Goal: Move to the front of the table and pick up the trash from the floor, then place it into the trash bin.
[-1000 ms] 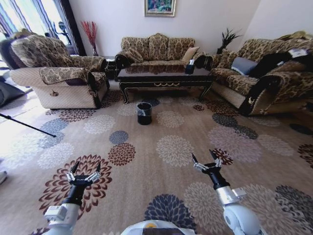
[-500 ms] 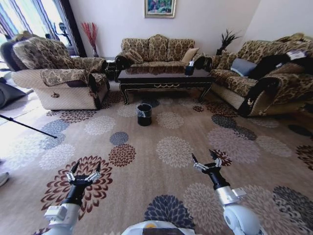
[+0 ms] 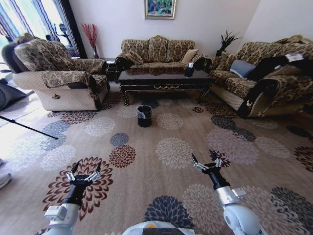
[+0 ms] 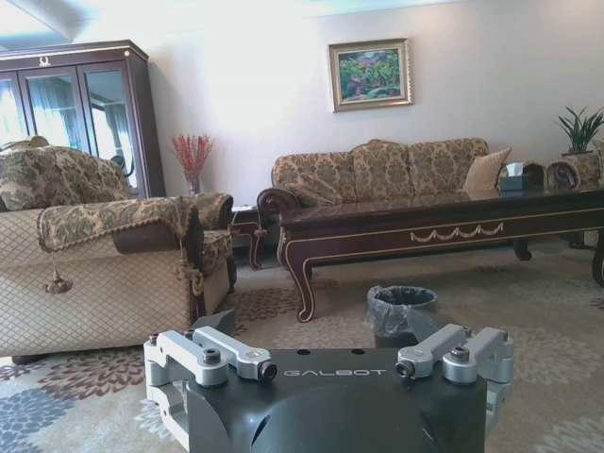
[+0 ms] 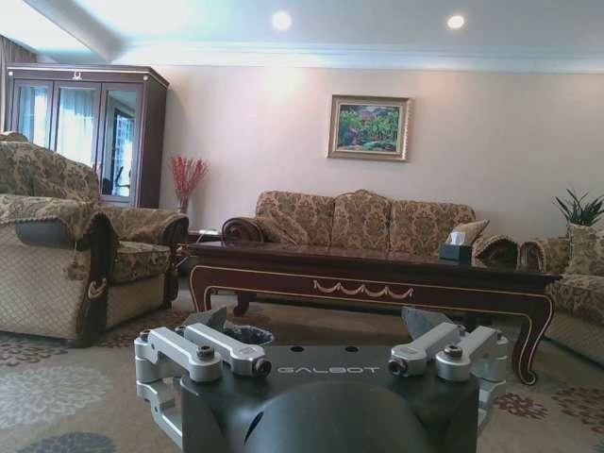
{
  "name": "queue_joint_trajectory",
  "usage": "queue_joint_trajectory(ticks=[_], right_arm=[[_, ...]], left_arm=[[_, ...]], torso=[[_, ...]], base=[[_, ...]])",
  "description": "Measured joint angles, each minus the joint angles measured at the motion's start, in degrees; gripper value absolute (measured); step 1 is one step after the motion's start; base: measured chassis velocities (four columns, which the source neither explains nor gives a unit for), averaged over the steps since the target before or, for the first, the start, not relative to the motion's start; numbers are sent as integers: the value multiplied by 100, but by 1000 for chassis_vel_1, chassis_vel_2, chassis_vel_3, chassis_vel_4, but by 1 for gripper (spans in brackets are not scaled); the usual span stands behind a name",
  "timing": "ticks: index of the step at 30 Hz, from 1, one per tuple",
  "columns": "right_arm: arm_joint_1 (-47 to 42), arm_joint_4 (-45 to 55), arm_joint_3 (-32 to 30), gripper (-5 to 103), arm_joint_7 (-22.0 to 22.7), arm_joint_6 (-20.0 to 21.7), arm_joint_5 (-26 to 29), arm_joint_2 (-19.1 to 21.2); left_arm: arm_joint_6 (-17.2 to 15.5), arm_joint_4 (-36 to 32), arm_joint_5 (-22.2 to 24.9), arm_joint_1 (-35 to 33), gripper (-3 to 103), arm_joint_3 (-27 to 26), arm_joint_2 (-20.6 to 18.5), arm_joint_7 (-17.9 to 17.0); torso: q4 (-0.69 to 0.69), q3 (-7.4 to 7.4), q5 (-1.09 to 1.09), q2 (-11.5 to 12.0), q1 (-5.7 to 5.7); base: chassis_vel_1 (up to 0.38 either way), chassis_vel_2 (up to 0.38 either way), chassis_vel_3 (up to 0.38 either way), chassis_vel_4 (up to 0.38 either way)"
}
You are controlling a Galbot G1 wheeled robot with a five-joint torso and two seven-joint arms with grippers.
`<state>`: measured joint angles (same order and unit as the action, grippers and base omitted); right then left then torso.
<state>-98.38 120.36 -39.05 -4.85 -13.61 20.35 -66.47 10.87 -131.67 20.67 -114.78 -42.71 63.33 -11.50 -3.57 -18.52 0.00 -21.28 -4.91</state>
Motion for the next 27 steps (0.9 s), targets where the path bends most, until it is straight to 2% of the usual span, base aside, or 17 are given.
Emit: queue_joint_trajectory(ticks=[27], right_arm=[[0,0,0,100,0,0,0,0]], left_arm=[[0,0,0,0,100,0,0,0]], torso=[[0,-404,0,-637,-232]], base=[[0,0,0,0]])
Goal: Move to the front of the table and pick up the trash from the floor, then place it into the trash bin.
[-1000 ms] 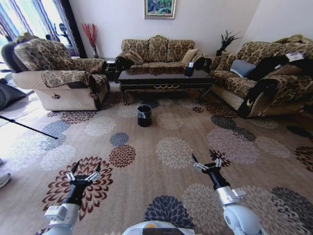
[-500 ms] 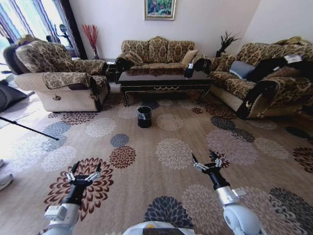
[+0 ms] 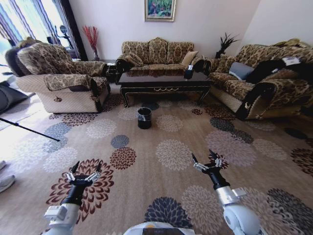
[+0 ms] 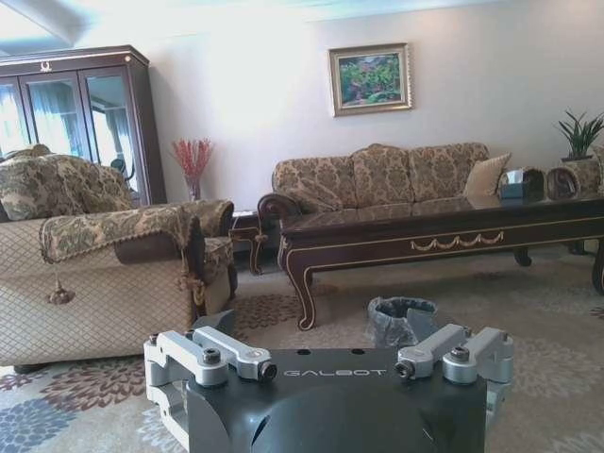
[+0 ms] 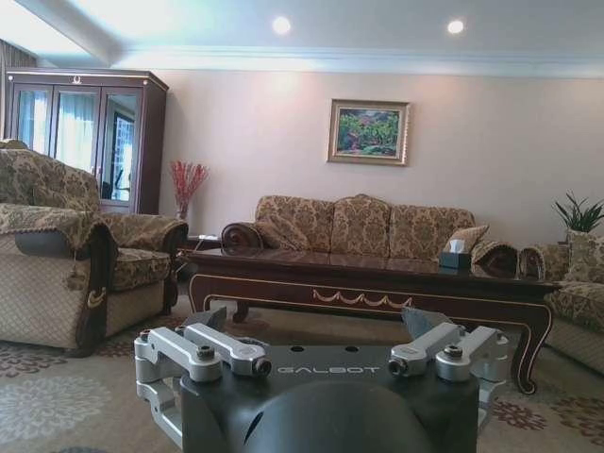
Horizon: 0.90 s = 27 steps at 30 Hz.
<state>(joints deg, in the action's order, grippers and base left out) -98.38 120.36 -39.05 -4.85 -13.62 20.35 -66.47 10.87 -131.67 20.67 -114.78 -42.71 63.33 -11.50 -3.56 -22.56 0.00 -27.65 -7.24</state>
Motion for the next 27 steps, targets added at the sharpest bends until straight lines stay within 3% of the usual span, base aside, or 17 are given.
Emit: queue_joint_trajectory(ticks=[27], right_arm=[[0,0,0,100,0,0,0,0]], left_arm=[[0,0,0,0,100,0,0,0]], torso=[[0,-371,0,-614,-244]], base=[[0,0,0,0]])
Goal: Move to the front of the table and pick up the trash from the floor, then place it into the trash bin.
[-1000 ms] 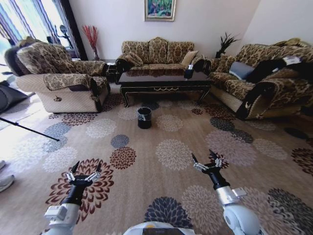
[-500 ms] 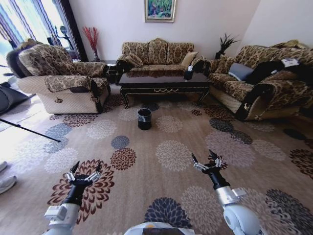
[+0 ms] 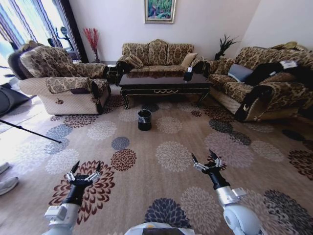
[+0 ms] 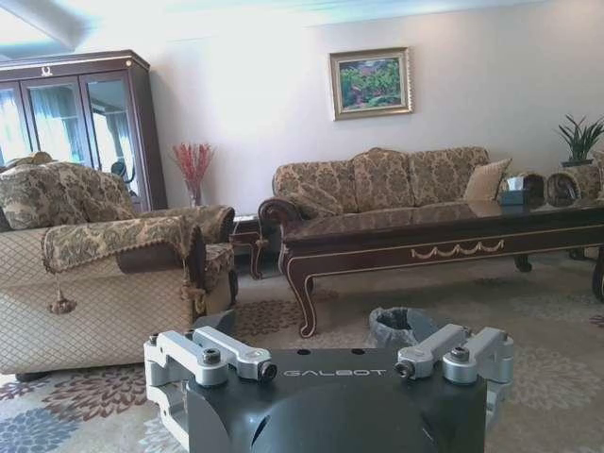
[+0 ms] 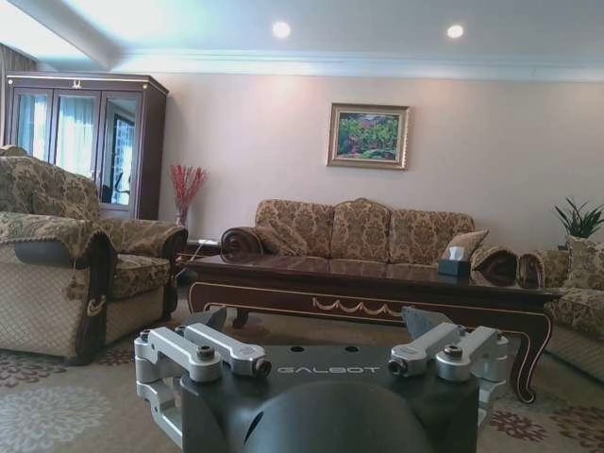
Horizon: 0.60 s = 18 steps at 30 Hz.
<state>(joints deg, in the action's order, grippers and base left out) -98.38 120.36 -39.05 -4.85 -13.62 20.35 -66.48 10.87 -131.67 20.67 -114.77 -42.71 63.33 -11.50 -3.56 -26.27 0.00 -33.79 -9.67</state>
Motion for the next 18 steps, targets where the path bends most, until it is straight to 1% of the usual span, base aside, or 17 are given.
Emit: queue_joint_trajectory(ticks=[4,18], right_arm=[[0,0,0,100,0,0,0,0],[0,0,0,100,0,0,0,0]], left_arm=[[0,0,0,0,100,0,0,0],[0,0,0,0,100,0,0,0]], torso=[[0,-76,0,-124,-48],[0,-266,0,-443,-177]], base=[[0,0,0,0],[0,0,0,0]])
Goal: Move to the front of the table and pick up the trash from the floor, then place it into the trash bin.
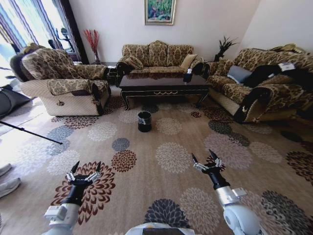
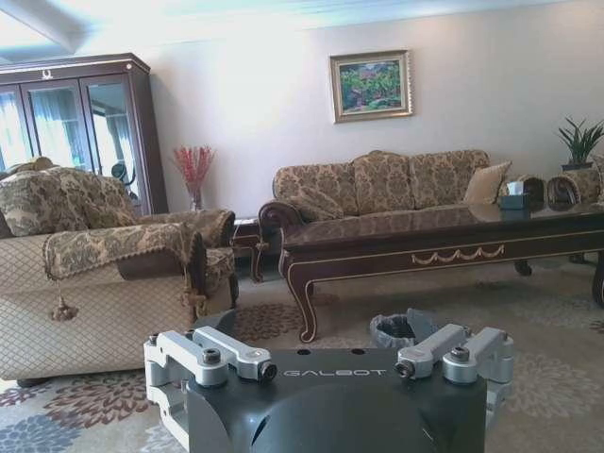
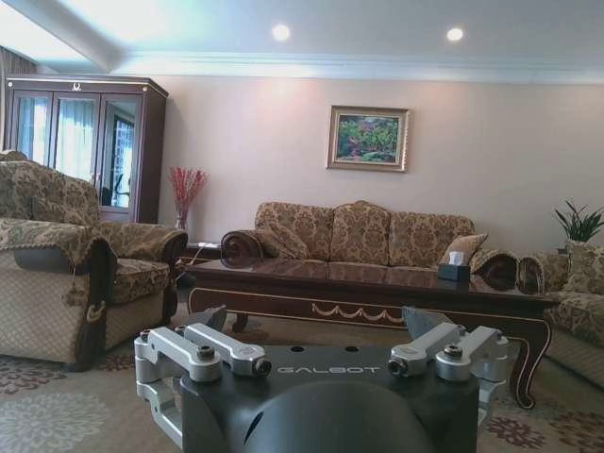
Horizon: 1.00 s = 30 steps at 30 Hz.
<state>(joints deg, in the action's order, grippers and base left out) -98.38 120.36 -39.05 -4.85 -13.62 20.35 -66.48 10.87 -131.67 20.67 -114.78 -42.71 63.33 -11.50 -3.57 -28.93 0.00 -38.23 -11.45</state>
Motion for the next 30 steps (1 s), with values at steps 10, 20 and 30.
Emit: queue_joint_trajectory(ticks=[10,20,30], right_arm=[[0,0,0,100,0,0,0,0],[0,0,0,100,0,0,0,0],[0,0,0,100,0,0,0,0]], left_arm=[[0,0,0,0,100,0,0,0],[0,0,0,0,100,0,0,0],[0,0,0,0,100,0,0,0]], torso=[[0,-139,0,-249,-109],[0,-287,0,-499,-212],[0,-424,0,-734,-309]], base=[[0,0,0,0],[0,0,0,0],[0,0,0,0]])
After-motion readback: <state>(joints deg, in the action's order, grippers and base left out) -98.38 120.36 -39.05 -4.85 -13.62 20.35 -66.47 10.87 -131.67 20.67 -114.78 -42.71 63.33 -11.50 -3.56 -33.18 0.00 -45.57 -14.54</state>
